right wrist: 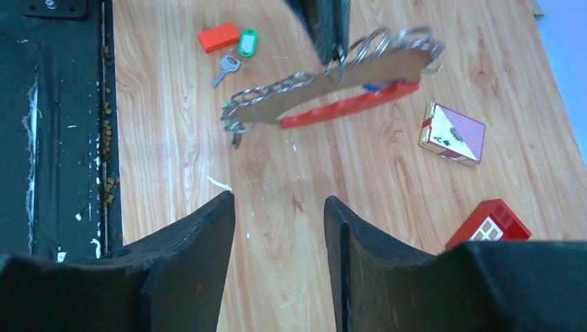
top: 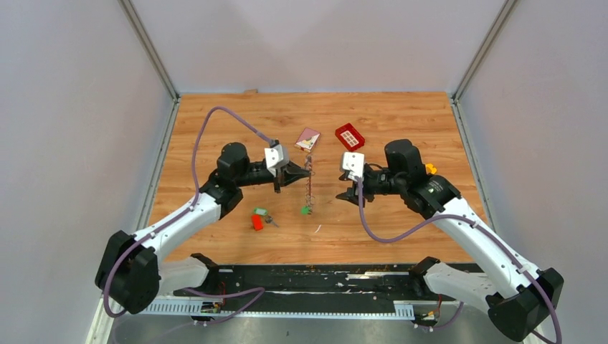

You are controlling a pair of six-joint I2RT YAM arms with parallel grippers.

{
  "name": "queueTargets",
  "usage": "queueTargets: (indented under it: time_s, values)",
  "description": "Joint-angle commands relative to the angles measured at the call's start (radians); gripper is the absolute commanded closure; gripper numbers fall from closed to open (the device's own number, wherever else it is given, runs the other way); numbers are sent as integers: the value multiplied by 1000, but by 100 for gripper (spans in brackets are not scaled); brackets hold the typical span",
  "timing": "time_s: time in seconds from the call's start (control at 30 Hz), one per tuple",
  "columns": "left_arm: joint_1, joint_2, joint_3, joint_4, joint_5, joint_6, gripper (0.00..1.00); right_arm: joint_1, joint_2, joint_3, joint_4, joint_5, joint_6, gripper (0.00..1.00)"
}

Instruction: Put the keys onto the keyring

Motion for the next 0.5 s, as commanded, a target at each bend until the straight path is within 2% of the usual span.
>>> queueTargets:
  time_s: [0.0, 0.17, 0.23, 0.4, 0.47]
  values:
    - [61, -63, -45, 191, 113, -49, 100, -2, -4, 12, 33, -45, 0, 49]
    - [82, -96, -32, 96, 173, 158, 100, -1, 35, 25, 26, -98, -12, 50]
    - [86, -106, -15, 21, 188, 274, 100, -2, 49, 28, 24, -107, -12, 50]
    - [88, -144, 11, -205, 215, 672, 100, -3, 67, 11, 37, -115, -14, 51]
    - [88, -162, -7, -208, 198, 740, 100, -2, 72, 9, 39, -117, -14, 51]
